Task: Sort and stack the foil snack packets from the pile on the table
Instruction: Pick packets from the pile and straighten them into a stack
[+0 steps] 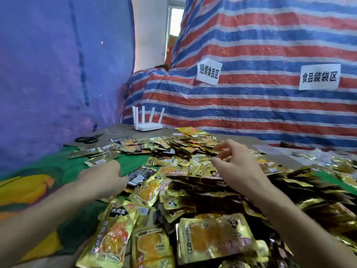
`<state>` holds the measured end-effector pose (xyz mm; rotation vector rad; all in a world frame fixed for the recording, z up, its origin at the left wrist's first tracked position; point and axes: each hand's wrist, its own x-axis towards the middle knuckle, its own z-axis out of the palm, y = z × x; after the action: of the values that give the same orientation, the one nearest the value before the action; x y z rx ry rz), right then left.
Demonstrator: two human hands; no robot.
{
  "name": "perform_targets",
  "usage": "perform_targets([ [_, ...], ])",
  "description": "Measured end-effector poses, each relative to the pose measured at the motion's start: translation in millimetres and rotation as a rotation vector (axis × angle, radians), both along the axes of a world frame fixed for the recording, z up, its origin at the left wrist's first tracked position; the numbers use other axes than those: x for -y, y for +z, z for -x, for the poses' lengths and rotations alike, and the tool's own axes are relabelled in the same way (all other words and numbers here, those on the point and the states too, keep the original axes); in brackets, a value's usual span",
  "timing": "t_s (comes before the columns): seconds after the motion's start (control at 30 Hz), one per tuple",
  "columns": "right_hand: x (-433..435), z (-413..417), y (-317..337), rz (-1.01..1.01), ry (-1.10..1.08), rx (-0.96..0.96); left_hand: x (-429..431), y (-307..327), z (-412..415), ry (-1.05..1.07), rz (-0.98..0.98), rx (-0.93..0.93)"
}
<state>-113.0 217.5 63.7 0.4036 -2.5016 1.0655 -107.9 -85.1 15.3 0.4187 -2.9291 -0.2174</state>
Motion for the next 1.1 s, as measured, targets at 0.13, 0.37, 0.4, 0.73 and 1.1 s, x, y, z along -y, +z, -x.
perform_targets([
  [0.13, 16, 70, 18, -0.279, -0.041, 0.12, -22, 5, 67, -0.164, -0.076, -0.026],
  [0.37, 38, 186, 4, -0.784, -0.074, 0.325, -37, -6, 166, -0.302, 0.135, -0.05],
  [0.4, 40, 199, -1, -0.839, -0.09, 0.353, -36, -12, 179, -0.301, 0.15, -0.046],
  [0.73, 39, 258, -34, -0.741, -0.157, 0.59, -31, -50, 244, -0.311, -0.371, 0.167],
  [1.1, 45, 239, -21, -0.56, -0.056, 0.461, -43, -45, 236, -0.304, -0.039, 0.093],
])
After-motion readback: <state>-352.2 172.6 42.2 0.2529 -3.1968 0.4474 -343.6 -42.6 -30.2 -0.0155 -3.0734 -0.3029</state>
